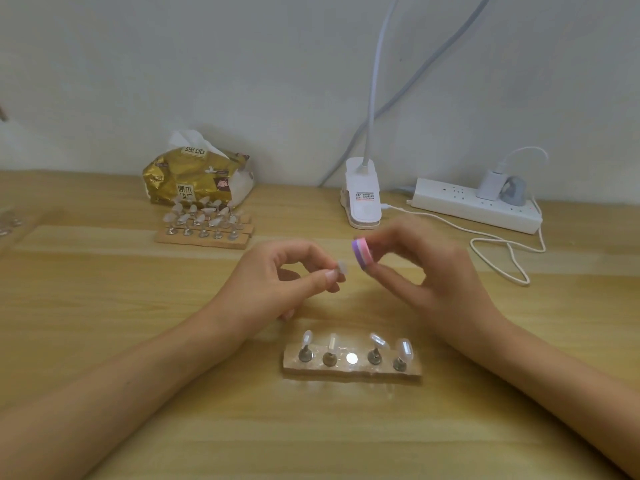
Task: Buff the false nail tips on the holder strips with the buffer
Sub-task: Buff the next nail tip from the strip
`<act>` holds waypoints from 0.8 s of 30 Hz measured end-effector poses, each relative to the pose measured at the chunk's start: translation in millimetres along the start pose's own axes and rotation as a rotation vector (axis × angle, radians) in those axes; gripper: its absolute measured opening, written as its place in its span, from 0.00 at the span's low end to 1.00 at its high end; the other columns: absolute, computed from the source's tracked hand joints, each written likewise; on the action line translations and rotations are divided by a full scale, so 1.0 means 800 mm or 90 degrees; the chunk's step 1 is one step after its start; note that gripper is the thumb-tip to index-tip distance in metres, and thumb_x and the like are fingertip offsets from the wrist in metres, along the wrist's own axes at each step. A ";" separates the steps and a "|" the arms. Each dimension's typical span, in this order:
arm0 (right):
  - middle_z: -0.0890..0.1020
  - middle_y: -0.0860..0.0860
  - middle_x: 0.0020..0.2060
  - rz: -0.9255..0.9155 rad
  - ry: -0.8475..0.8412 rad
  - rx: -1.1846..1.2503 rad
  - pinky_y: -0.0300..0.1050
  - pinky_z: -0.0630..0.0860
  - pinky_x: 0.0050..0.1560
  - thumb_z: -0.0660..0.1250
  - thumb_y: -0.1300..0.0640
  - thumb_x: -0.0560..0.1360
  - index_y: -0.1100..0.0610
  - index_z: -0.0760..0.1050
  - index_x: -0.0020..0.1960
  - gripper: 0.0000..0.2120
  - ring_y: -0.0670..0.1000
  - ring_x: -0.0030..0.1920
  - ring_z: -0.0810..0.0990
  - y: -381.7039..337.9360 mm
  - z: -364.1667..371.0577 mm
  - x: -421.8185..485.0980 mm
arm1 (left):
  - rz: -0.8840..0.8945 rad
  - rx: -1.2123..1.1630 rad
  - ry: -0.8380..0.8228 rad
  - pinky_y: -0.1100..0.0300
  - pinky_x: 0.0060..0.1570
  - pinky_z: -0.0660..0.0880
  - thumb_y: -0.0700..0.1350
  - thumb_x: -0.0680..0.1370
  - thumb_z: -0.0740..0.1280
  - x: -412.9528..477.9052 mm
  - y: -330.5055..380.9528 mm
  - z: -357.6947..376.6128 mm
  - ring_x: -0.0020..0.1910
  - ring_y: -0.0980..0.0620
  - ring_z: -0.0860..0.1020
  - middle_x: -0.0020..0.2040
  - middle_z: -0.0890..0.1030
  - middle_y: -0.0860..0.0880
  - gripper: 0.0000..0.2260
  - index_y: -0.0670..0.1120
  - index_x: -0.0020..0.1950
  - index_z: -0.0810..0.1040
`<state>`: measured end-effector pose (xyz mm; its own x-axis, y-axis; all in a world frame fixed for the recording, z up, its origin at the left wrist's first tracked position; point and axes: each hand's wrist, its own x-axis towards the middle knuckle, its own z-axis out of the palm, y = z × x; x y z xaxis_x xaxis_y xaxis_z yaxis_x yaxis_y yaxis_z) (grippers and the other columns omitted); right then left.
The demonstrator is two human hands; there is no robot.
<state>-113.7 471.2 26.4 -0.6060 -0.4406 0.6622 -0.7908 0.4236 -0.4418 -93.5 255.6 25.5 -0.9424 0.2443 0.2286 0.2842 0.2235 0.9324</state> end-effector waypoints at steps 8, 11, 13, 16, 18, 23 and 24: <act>0.80 0.49 0.47 -0.022 -0.001 -0.030 0.43 0.78 0.52 0.71 0.61 0.78 0.59 0.79 0.51 0.03 0.47 0.48 0.81 0.004 0.002 -0.001 | -0.010 0.008 -0.001 0.68 0.23 0.67 0.41 0.75 0.72 0.000 0.003 0.003 0.23 0.61 0.71 0.39 0.85 0.50 0.04 0.47 0.41 0.83; 0.77 0.49 0.49 -0.045 -0.046 -0.069 0.39 0.75 0.52 0.70 0.62 0.79 0.58 0.79 0.53 0.04 0.45 0.49 0.78 0.005 0.010 -0.001 | -0.018 0.014 -0.003 0.68 0.23 0.66 0.43 0.74 0.73 -0.001 0.004 0.003 0.24 0.59 0.71 0.38 0.85 0.48 0.04 0.48 0.40 0.83; 0.77 0.49 0.49 0.016 -0.056 -0.078 0.42 0.75 0.52 0.69 0.61 0.79 0.57 0.79 0.53 0.03 0.45 0.48 0.78 0.008 0.006 -0.003 | -0.021 0.015 -0.003 0.68 0.23 0.67 0.42 0.75 0.72 -0.002 0.004 0.003 0.24 0.60 0.71 0.38 0.85 0.48 0.05 0.48 0.39 0.83; 0.77 0.49 0.49 -0.033 -0.018 -0.081 0.37 0.74 0.52 0.68 0.60 0.80 0.57 0.77 0.53 0.03 0.44 0.48 0.77 0.002 0.003 -0.002 | -0.021 0.014 -0.003 0.69 0.23 0.67 0.42 0.75 0.72 -0.001 0.004 0.003 0.24 0.61 0.72 0.39 0.85 0.48 0.08 0.52 0.36 0.83; 0.76 0.49 0.50 -0.056 -0.062 -0.097 0.38 0.75 0.52 0.68 0.61 0.79 0.58 0.77 0.53 0.03 0.44 0.48 0.77 0.001 0.009 -0.004 | -0.023 0.023 -0.001 0.69 0.24 0.67 0.43 0.74 0.73 -0.001 0.003 0.003 0.25 0.60 0.73 0.38 0.85 0.48 0.08 0.53 0.35 0.83; 0.77 0.50 0.49 -0.014 -0.035 -0.090 0.41 0.76 0.52 0.70 0.63 0.78 0.58 0.78 0.52 0.04 0.46 0.48 0.78 0.001 0.002 -0.005 | -0.017 0.016 -0.011 0.69 0.24 0.67 0.42 0.75 0.73 -0.001 0.002 0.003 0.25 0.61 0.73 0.38 0.85 0.48 0.08 0.51 0.36 0.82; 0.77 0.50 0.49 -0.043 -0.047 -0.089 0.39 0.75 0.52 0.70 0.63 0.78 0.58 0.78 0.52 0.04 0.45 0.48 0.78 -0.001 0.004 -0.005 | -0.017 0.022 -0.011 0.69 0.24 0.68 0.43 0.74 0.73 -0.001 0.001 0.002 0.25 0.61 0.74 0.38 0.85 0.48 0.07 0.51 0.36 0.82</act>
<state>-110.9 470.2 21.8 -0.5608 -0.5263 0.6391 -0.8132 0.4950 -0.3059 -92.2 257.6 25.8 -0.9466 0.2539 0.1987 0.2650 0.2619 0.9280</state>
